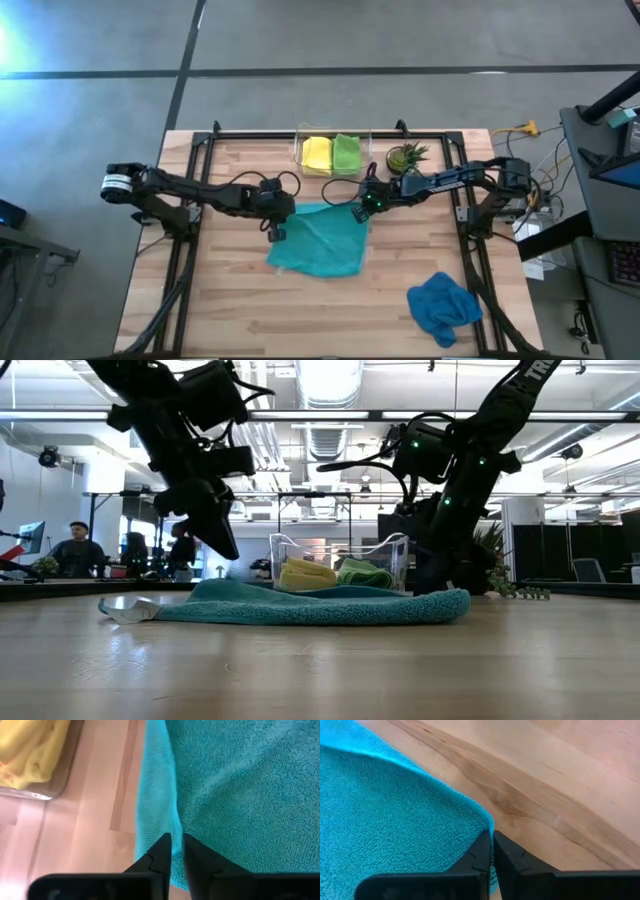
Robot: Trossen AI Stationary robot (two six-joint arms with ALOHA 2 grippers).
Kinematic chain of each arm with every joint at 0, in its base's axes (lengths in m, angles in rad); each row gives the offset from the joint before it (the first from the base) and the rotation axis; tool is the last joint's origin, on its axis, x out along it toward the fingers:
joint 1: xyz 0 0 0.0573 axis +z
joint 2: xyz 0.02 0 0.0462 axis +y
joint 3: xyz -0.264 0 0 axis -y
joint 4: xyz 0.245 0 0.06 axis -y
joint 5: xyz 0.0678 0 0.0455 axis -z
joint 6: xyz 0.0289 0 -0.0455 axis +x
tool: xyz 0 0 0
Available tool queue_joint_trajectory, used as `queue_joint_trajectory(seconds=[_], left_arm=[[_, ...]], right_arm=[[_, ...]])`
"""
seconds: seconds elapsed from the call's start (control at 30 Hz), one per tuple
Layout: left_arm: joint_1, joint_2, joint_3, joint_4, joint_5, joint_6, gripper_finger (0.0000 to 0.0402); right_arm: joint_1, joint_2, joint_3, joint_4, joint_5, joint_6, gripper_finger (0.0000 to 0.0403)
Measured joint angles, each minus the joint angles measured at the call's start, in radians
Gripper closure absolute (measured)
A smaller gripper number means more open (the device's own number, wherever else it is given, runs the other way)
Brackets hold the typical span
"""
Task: Fold microfiber towels
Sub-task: Fold the light blue microfiber towel
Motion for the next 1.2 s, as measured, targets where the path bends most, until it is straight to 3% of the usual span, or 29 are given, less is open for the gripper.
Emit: queue_joint_trajectory(seconds=[0.1,0.23,0.4,0.53,0.73,0.93,1.2], left_arm=[[0.012,0.008,-0.001,-0.021,0.009,0.000,0.0363],[0.016,0.011,-0.001,-0.057,-0.012,-0.002,0.0396],[0.015,0.010,-0.001,-0.051,-0.012,0.001,0.0399],[0.015,0.010,-0.001,-0.051,-0.011,0.103,0.0399],[0.015,0.012,-0.001,-0.050,-0.014,0.333,0.0351],[0.015,0.051,-0.003,-0.050,-0.020,0.435,0.0297],[0.014,0.128,0.018,-0.051,-0.139,0.457,0.0288]], right_arm=[[0.000,-0.001,0.000,0.000,-0.002,0.001,0.0394],[0.007,-0.008,0.000,-0.002,-0.015,0.004,0.0394],[0.011,-0.014,-0.001,-0.001,-0.018,-0.001,0.0394],[0.011,-0.015,-0.001,0.002,-0.026,-0.002,0.0394],[0.014,-0.015,-0.001,0.003,-0.027,0.000,0.0394],[0.014,-0.016,0.000,0.006,-0.027,0.006,0.0394],[0.014,-0.016,0.000,0.023,-0.027,0.009,0.0394]])
